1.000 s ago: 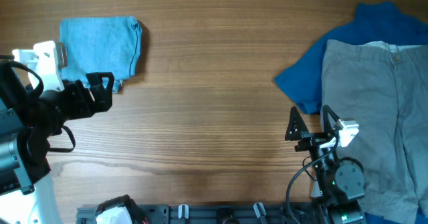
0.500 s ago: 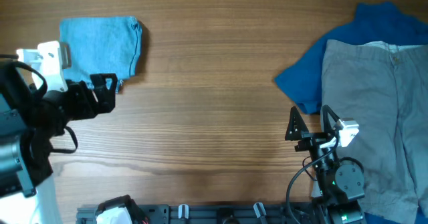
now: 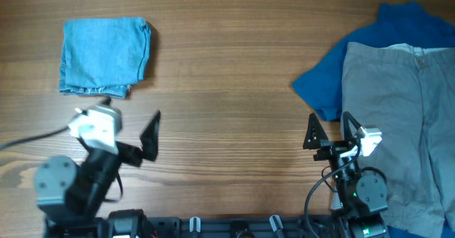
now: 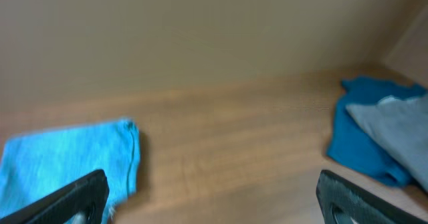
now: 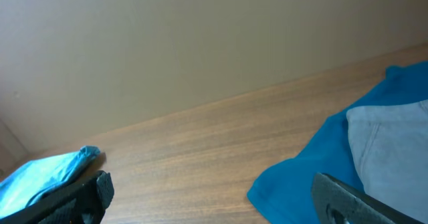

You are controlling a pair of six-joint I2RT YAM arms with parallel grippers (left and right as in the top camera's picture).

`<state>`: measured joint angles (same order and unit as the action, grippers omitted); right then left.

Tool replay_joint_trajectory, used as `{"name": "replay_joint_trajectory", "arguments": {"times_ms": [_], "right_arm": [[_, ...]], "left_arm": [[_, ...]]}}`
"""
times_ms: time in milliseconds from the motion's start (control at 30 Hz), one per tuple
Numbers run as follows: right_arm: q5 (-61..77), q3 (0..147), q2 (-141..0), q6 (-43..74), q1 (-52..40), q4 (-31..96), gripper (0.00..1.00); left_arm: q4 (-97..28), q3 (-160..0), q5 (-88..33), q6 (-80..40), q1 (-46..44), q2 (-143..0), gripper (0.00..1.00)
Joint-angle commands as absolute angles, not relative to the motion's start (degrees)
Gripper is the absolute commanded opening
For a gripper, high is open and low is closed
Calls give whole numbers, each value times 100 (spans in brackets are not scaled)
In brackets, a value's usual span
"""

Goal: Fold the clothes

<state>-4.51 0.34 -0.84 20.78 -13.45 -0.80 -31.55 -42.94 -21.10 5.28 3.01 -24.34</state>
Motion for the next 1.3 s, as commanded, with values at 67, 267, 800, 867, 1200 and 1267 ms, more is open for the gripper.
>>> {"name": "replay_joint_trajectory", "arguments": {"times_ms": [67,267,800,867,1200,1267], "right_arm": [[-464,32,-27,2117,-1321,-99,100],[-467,30,-27,2119,-1321,-99,100],[-467,30,-27,2119,-1321,-99,100],[-467,30,-27,2121,-1321,-99,100],[-467,30,-27,2119,-1321,-99,100],[-464,30,-27,2119,-1321,-99,100]], "left_arm": [[-2580,-1984,-2394,554,268,-746,100],[-840,-456,-2464,217,246,-19,100],[-235,-32,-2462,-89,235,-38,100],[-235,-32,-2462,-89,235,-38,100],[-235,-32,-2462,-89,235,-38,100],[-235,-32,-2462,-89,235,-38,100]]}}
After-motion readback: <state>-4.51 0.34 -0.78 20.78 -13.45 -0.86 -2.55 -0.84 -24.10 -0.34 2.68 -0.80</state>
